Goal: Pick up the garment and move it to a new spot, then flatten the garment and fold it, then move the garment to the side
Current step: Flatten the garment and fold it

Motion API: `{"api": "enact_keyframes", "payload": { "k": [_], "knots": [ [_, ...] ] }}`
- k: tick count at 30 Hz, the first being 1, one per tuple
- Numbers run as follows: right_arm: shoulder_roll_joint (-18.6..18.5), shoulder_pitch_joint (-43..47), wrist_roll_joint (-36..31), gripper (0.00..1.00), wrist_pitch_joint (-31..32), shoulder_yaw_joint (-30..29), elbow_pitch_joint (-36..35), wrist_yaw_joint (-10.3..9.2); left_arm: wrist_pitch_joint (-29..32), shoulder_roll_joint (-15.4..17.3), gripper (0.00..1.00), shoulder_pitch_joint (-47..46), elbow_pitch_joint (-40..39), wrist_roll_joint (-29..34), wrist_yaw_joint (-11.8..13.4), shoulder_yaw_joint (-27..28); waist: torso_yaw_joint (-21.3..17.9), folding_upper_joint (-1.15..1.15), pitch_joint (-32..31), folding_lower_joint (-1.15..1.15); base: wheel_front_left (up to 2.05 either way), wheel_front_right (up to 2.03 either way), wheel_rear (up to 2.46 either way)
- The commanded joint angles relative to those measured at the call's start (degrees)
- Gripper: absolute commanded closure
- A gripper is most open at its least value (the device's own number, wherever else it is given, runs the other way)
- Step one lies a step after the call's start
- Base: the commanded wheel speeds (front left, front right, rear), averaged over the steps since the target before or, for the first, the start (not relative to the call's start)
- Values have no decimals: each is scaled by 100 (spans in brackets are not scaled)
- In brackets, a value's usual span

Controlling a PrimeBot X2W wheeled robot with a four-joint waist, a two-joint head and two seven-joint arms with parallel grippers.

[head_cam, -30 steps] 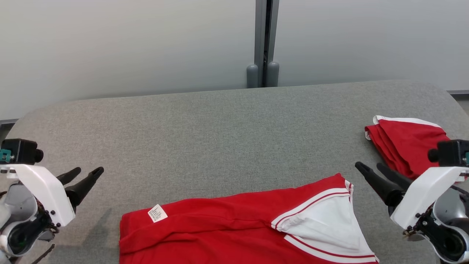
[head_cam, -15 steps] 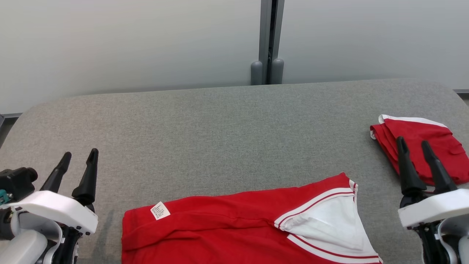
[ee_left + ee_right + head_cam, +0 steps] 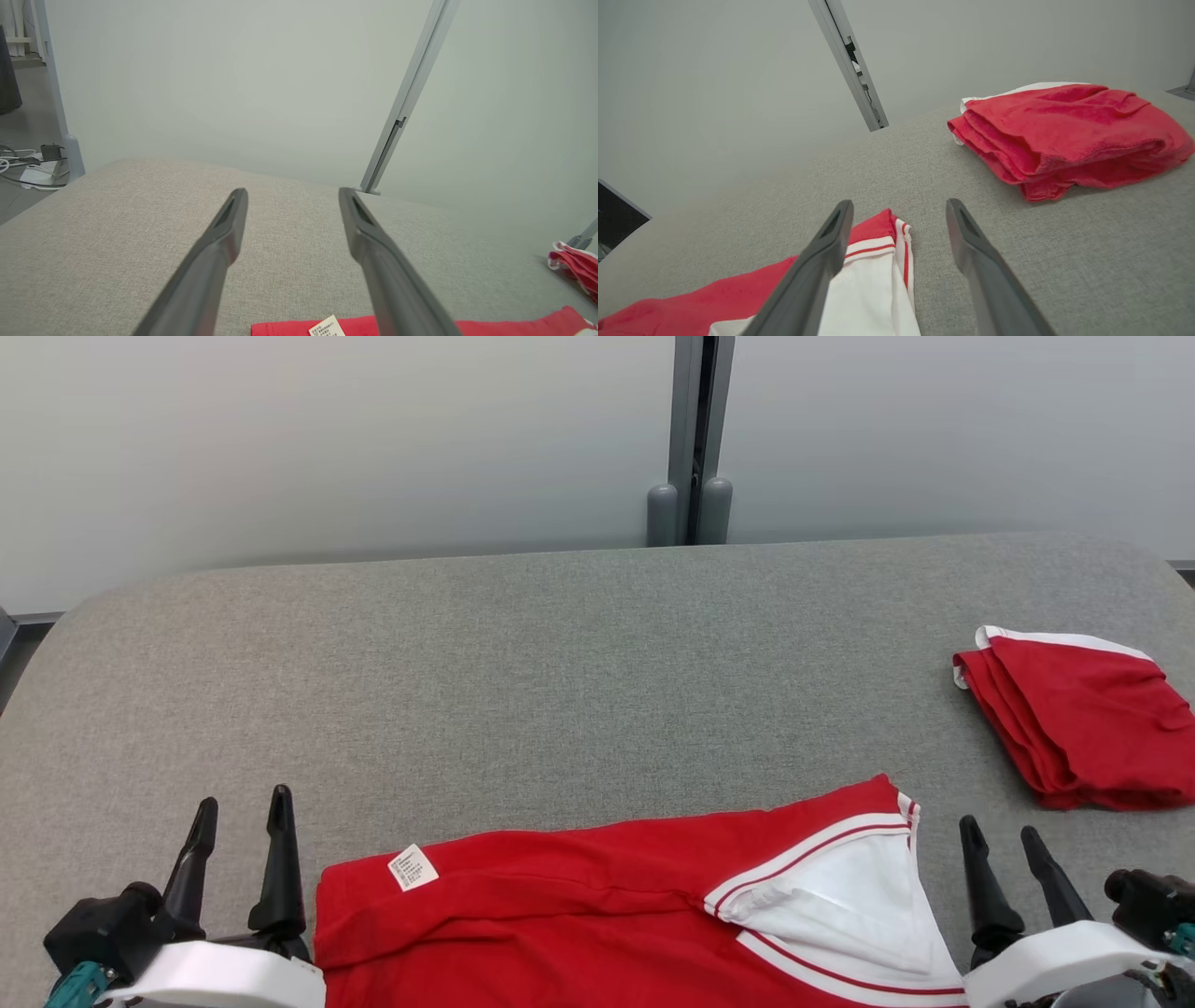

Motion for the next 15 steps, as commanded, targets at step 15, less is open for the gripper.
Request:
{"api": "enact_keyframes", "payload": {
  "k": [15],
  "knots": [
    [-137, -592, 288, 0, 622, 724, 1581, 3, -24, -754, 0, 126, 464, 755, -862, 790, 72, 0, 66, 0, 0, 0, 0]
  ]
}}
